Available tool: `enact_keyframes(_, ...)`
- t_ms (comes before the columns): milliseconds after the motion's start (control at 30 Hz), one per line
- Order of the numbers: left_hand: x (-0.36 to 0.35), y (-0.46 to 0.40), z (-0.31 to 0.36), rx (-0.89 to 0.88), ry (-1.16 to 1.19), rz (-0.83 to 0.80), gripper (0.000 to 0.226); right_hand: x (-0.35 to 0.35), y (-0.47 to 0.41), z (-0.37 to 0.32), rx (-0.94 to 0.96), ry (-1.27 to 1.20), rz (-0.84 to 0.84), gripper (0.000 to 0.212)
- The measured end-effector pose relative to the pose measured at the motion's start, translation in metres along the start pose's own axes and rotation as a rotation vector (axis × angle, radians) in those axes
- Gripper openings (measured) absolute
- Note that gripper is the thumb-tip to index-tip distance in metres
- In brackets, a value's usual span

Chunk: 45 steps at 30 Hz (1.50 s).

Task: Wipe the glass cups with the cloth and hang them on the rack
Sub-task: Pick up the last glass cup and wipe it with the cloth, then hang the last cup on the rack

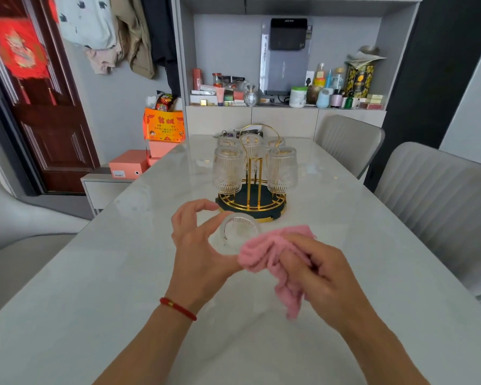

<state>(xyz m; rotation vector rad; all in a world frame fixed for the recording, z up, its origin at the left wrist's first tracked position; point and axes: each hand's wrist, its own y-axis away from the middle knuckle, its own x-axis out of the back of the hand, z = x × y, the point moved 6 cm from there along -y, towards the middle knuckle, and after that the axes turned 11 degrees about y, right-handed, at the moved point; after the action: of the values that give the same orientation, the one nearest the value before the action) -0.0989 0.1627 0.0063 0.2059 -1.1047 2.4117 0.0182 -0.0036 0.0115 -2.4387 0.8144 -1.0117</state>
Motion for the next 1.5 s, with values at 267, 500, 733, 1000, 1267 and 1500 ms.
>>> enact_keyframes(267, -0.003, -0.059, 0.012, 0.21, 0.354, 0.1, 0.048, 0.007, 0.003, 0.068, -0.674, -0.733, 0.416, 0.036)
enact_keyframes(500, -0.025, -0.15, 0.039, 0.176, 0.315, 0.045, 0.038, 0.007, 0.006, 0.073, -0.751, -0.864, 0.398, 0.03)
enact_keyframes(733, -0.049, -0.192, 0.017, 0.272, 0.134, 0.041, 0.068, 0.001, 0.01, 0.08, -0.844, -0.769, 0.369, 0.032)
enact_keyframes(1000, -0.069, -0.199, -0.003, 0.309, -0.198, -0.078, 0.074, 0.006, 0.009, 0.081, -0.81, -0.718, 0.352, 0.035)
enact_keyframes(1267, -0.078, -0.165, -0.002, 0.213, -0.559, -0.147, 0.074, 0.006, 0.01, 0.09, -0.808, -0.362, 0.307, 0.027)
enact_keyframes(1500, -0.093, -0.014, 0.041, 0.298, 0.209, -0.376, 0.01, 0.001, -0.001, 0.079, -0.553, -0.535, 0.254, 0.025)
